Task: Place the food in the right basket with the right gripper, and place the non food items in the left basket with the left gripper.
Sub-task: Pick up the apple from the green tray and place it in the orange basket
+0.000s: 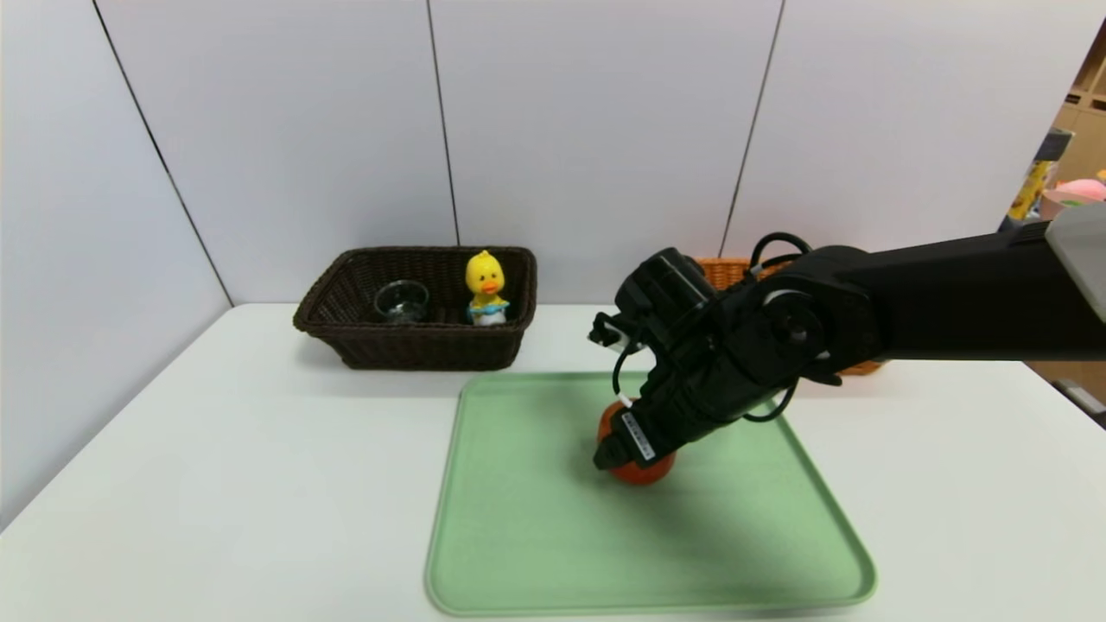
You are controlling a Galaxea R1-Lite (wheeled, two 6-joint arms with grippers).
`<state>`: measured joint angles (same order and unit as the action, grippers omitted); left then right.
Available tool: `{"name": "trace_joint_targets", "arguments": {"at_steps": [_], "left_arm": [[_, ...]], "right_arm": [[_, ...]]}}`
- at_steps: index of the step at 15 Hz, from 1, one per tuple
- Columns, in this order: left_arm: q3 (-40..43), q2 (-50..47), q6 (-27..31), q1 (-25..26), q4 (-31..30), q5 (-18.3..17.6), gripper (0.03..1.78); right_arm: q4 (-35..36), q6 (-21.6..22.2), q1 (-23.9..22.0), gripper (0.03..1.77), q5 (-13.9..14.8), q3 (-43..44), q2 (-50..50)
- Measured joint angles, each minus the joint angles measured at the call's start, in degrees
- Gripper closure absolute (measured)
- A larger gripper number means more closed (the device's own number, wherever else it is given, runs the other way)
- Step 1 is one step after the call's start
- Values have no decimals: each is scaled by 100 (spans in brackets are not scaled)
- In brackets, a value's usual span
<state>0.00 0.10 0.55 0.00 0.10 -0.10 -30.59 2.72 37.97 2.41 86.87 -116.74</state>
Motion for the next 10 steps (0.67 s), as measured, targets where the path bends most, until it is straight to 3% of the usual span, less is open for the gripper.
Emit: {"name": "trace_joint_targets", "arguments": {"at_steps": [8, 10], "left_arm": [[0, 0, -4, 0, 0, 0, 12], [0, 0, -2, 0, 0, 0, 12]], "right_arm": [[0, -13, 56, 13, -22, 1, -27], [-2, -13, 56, 46, -21, 0, -43]]}}
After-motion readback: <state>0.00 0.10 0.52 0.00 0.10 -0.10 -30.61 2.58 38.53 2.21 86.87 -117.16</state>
